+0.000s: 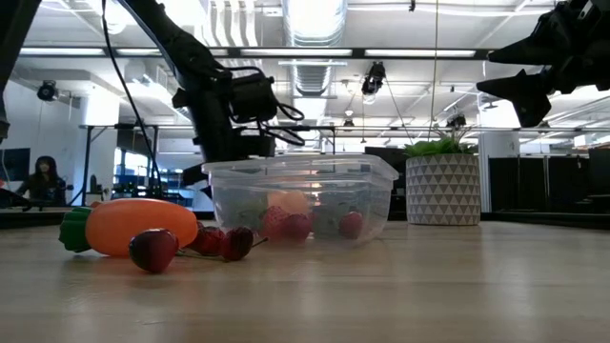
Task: Pick and placing Produce into tupperware
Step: Put the red strawberry into the transparent container
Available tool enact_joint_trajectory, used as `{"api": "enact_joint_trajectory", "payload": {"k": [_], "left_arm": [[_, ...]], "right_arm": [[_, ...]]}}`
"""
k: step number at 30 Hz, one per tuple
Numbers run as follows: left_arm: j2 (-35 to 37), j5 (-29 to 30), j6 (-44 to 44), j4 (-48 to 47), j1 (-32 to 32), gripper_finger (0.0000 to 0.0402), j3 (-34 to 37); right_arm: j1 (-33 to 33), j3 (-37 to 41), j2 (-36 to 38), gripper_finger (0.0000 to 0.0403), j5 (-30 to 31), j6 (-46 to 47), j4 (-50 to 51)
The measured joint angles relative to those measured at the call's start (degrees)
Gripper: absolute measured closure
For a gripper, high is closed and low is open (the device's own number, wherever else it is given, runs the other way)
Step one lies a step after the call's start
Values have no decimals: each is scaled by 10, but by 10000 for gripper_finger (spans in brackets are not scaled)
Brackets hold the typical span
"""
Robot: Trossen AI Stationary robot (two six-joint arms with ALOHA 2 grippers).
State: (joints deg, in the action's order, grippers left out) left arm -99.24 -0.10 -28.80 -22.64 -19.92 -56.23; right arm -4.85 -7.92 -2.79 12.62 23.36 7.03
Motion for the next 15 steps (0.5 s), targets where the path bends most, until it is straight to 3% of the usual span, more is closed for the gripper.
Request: {"api": "enact_joint_trajectory", "payload": {"k": [12, 15], "left_arm": [[22, -5, 55, -9, 1, 285, -43], [55, -37, 91, -8, 8, 285, -49]], "right_arm": [[0, 0, 0, 181, 0, 0, 0], [0, 0, 0, 181, 0, 0, 0]]}}
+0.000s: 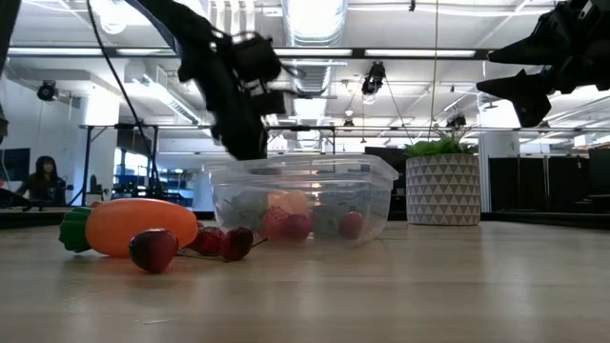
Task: Pick and placing Produce into tupperware
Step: Put the red strawberry into the transparent container, then put the pink peach into the transparent container
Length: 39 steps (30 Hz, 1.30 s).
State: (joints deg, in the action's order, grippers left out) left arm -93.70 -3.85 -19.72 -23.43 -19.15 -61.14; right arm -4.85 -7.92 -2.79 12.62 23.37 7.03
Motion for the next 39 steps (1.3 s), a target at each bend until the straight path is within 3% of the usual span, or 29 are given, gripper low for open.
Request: {"api": "enact_joint_trajectory", "payload": {"k": [7, 10, 15, 20, 23, 27, 30, 33, 37, 39], "left_arm": [[80, -105, 29, -4, 57, 285, 5], [86, -111, 29, -3, 96, 285, 5], [68, -63, 77, 11, 147, 264, 6], [57, -50, 105, 20, 156, 200, 7], [68, 12, 112, -4, 154, 164, 6], [97, 116, 72, -74, 132, 139, -12], [105, 122, 57, -125, 85, 141, -23], [108, 94, 54, -137, 15, 150, -20], [83, -34, 41, -133, -67, 160, -14], [68, -55, -11, -130, -80, 165, -12]], "right_arm": [[0, 0, 0, 181, 0, 0, 0], [0, 0, 0, 181, 0, 0, 0], [0, 0, 0, 181, 0, 0, 0], [0, 0, 0, 181, 0, 0, 0], [0, 0, 0, 181, 0, 0, 0], [0, 0, 0, 181, 0, 0, 0], [0, 0, 0, 181, 0, 0, 0], [0, 0, 0, 181, 0, 0, 0], [0, 0, 0, 181, 0, 0, 0], [0, 0, 0, 181, 0, 0, 0]]}}
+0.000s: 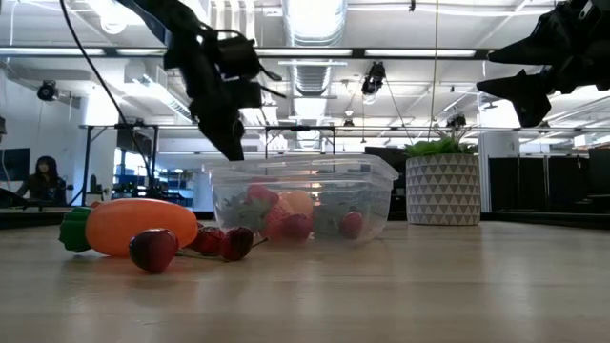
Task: Pick and placing Produce into tupperware
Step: Put the pink peach into the transparent container
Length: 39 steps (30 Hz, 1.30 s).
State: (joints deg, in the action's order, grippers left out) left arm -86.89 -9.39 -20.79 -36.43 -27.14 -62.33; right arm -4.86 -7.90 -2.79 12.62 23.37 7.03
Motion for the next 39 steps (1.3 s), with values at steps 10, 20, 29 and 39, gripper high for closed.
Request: {"api": "enact_joint_trajectory", "payload": {"k": [10, 20, 29, 39], "left_arm": [[-69, 7, -158, 15, 7, 171, 3], [-126, 65, -157, 45, 6, 171, 3], [-147, 67, -148, 54, 6, 171, 3], [-156, 67, -126, 78, 5, 175, 3]], "right_arm": [[0, 0, 0, 181, 0, 0, 0], [0, 0, 0, 181, 0, 0, 0], [0, 0, 0, 181, 0, 0, 0], [0, 0, 0, 181, 0, 0, 0]]}}
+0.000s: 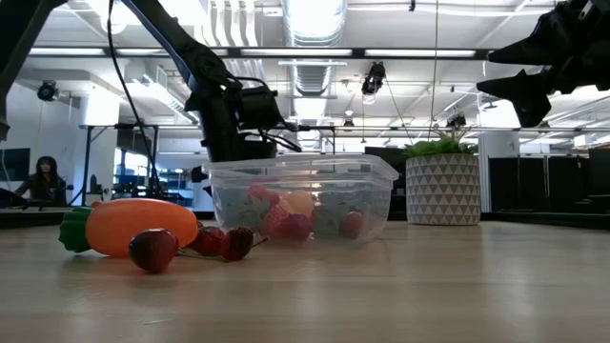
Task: Pick and placing Produce into tupperware
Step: Put the pink peach into the transparent container
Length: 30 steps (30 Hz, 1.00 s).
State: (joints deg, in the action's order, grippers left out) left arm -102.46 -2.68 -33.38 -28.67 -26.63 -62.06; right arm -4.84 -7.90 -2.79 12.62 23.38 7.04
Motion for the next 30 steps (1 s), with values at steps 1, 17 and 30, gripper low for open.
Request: {"api": "enact_joint_trajectory", "payload": {"k": [1, 17, 30], "left_arm": [[-3, 0, 0, -3, 0, 179, 0], [-7, 3, 34, -4, 1, 304, -2], [168, -140, 106, -20, 78, 304, -33]], "right_arm": [[0, 0, 0, 181, 0, 0, 0], [0, 0, 0, 181, 0, 0, 0], [0, 0, 0, 181, 0, 0, 0]]}}
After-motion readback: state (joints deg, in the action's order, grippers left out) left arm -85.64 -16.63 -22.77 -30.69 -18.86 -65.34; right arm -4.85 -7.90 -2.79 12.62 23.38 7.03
